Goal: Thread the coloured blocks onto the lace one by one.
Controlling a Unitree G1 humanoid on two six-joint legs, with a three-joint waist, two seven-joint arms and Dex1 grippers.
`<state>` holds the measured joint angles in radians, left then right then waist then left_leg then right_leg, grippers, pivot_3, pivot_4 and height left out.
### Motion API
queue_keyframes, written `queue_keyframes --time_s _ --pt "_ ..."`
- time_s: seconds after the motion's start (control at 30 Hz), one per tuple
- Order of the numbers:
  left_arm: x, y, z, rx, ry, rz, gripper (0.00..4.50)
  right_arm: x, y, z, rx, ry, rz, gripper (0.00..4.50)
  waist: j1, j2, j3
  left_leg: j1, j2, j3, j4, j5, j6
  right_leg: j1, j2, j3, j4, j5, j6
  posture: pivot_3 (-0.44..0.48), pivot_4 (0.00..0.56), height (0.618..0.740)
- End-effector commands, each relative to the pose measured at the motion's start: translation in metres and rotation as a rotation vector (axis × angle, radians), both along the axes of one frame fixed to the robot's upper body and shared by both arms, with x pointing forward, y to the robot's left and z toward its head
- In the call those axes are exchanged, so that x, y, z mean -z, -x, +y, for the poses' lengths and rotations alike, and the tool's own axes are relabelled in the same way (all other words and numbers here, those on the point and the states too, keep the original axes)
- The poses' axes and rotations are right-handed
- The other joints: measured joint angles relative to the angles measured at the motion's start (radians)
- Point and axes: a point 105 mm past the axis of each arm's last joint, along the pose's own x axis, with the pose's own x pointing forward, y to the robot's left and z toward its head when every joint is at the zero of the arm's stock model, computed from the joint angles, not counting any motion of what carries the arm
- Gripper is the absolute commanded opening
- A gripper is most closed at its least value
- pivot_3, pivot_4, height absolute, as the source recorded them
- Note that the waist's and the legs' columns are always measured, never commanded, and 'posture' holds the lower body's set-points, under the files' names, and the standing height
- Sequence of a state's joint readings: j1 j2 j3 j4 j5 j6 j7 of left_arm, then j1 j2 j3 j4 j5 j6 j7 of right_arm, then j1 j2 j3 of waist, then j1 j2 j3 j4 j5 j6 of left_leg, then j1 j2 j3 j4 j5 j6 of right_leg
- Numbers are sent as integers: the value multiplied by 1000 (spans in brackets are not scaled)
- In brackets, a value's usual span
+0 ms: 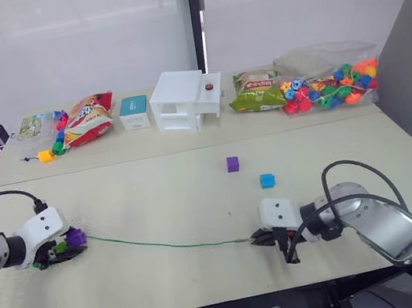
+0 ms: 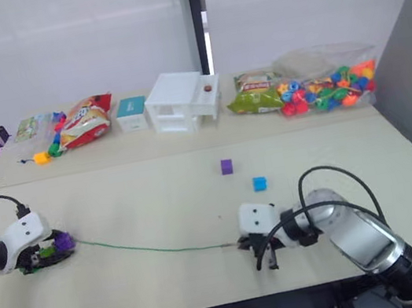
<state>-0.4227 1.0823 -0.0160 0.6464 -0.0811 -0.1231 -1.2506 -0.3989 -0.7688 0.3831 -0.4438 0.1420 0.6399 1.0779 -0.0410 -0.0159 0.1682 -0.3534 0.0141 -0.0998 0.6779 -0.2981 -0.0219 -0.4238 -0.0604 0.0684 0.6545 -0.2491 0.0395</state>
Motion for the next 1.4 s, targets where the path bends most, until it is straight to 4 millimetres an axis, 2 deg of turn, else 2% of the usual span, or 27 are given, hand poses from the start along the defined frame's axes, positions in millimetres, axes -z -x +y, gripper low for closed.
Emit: queue_keyframes --time_s 0.03,0.07,0.13,0.2,0.3,0.4,0.47,0.67,1.0,1.13,1.4 --pt "-14 2 -10 31 41 8 4347 -8 2 7 -21 -18 -17 0 -1 0 0 0 0 0 0 0 0 0 0 0 0 0 0 0 150 740" --pt "-16 3 -15 42 60 14 4347 -8 2 7 -20 -19 -18 0 -2 0 0 0 0 0 0 0 0 -1 0 0 0 0 0 0 150 740" --pt "-31 -1 -39 89 145 3 4347 -9 1 10 -17 -23 -20 0 -3 -1 0 -1 0 0 0 0 0 -1 0 0 1 0 0 0 150 740" --pt "-46 1 -72 170 244 9 4347 -10 0 14 -14 -27 -22 0 -2 -2 1 -1 0 0 0 0 0 -1 0 0 1 0 0 0 150 740" --pt "-52 10 -117 280 341 35 4347 -10 -3 18 -10 -29 -25 0 -1 -2 1 -1 0 -1 1 0 0 0 0 0 1 0 0 0 150 740" --pt "-41 20 -169 397 407 42 4347 -9 -6 23 -4 -24 -31 0 -2 -2 1 -1 0 -1 0 0 0 -1 0 0 1 0 0 0 150 740" --pt "-32 23 -196 437 438 30 4347 -9 -9 26 1 -22 -35 0 -4 -2 1 -1 0 -1 0 0 0 0 0 0 1 0 0 0 150 740" --pt "-2 26 -250 560 414 -8 4347 -6 -11 31 2 -1 -40 0 -3 -3 1 -1 0 -1 1 0 0 0 0 0 1 0 0 0 150 740" --pt "9 23 -262 598 421 2 4347 -8 -9 31 4 0 -39 0 -1 -3 1 -1 -1 -1 1 0 0 0 0 0 1 0 0 0 150 740" --pt "7 22 -265 602 438 1 3264 -8 -9 31 6 -2 -38 0 -1 -3 1 -1 -1 -1 1 0 0 0 0 0 0 0 0 0 150 740" --pt "9 22 -267 605 432 6 574 -7 -8 31 8 -3 -35 0 -1 -3 1 -1 -1 -1 1 0 0 0 0 0 1 0 0 0 150 740"
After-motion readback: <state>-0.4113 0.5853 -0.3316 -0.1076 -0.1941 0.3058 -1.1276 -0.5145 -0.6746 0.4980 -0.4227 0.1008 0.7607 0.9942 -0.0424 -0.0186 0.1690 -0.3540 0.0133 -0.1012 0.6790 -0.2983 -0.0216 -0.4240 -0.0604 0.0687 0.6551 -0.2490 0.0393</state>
